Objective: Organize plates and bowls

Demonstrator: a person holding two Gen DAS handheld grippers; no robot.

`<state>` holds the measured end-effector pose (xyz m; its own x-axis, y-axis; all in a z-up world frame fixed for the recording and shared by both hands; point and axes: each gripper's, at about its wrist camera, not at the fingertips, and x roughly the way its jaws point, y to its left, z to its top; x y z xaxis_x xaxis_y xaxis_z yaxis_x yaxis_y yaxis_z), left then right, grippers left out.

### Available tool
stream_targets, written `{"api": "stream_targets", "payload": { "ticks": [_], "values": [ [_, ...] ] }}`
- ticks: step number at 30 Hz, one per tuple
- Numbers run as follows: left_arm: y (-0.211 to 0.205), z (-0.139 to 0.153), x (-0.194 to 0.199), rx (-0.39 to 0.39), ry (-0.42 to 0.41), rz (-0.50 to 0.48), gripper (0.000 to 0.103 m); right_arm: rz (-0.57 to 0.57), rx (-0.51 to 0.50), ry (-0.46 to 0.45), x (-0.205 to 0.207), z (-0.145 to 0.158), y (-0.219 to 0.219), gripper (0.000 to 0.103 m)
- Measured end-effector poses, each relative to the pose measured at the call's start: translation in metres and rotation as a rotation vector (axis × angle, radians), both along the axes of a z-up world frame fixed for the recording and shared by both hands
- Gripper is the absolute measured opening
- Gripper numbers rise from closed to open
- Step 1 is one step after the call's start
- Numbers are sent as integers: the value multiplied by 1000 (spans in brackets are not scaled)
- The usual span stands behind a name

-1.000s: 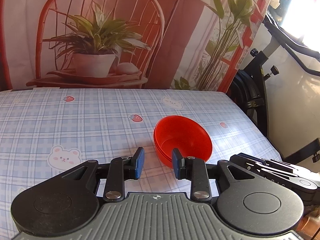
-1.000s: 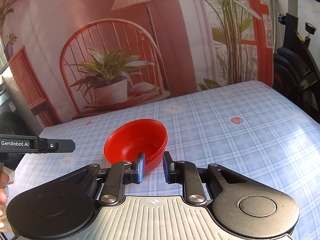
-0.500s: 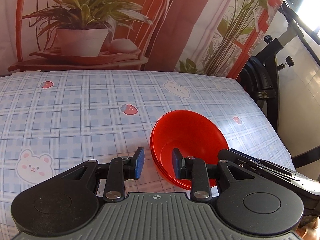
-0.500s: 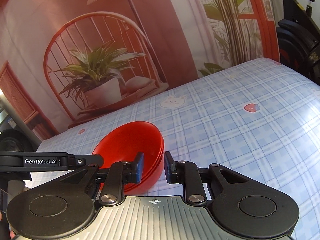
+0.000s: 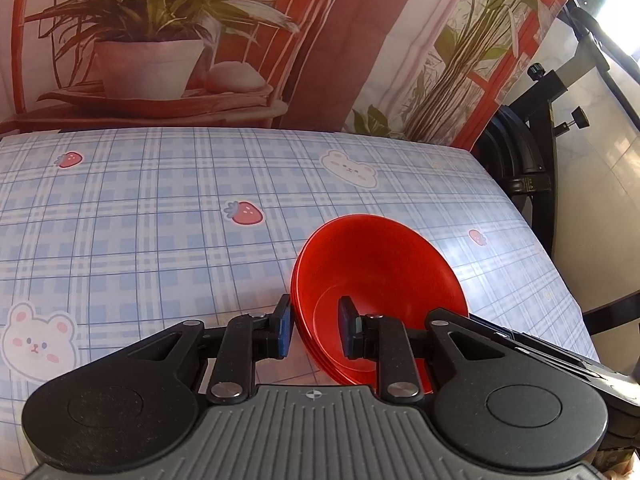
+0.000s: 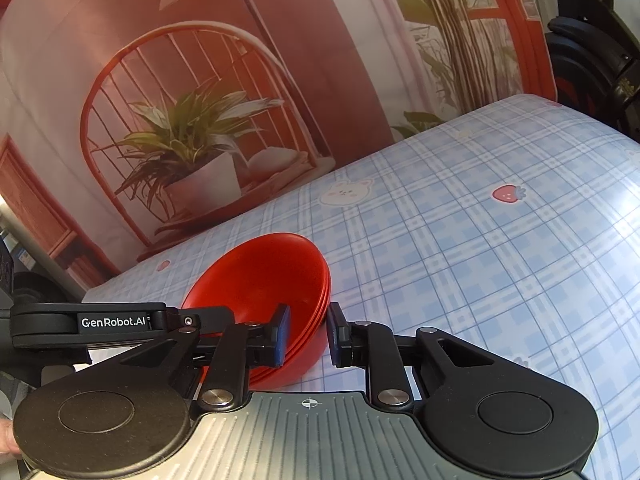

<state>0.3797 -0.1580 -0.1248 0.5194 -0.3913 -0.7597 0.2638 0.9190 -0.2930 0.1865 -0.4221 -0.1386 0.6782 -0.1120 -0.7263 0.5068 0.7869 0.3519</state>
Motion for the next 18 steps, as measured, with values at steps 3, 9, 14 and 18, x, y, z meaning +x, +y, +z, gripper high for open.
{"api": "stream_targets", "payload": {
  "ticks": [3, 9, 14, 18],
  "values": [
    [2, 3, -4, 10, 4, 4, 20, -8, 17, 2, -3, 2, 3, 19],
    [5, 19, -25, 42, -31, -20, 20, -20, 29, -12, -16, 17, 18, 19],
    [11, 35, -49, 48, -63, -26, 20, -17, 24, -28, -29, 35, 33, 19],
    [20, 49, -71, 46, -94, -25, 20, -3, 6, -47, -38, 52, 48, 19]
  ]
}}
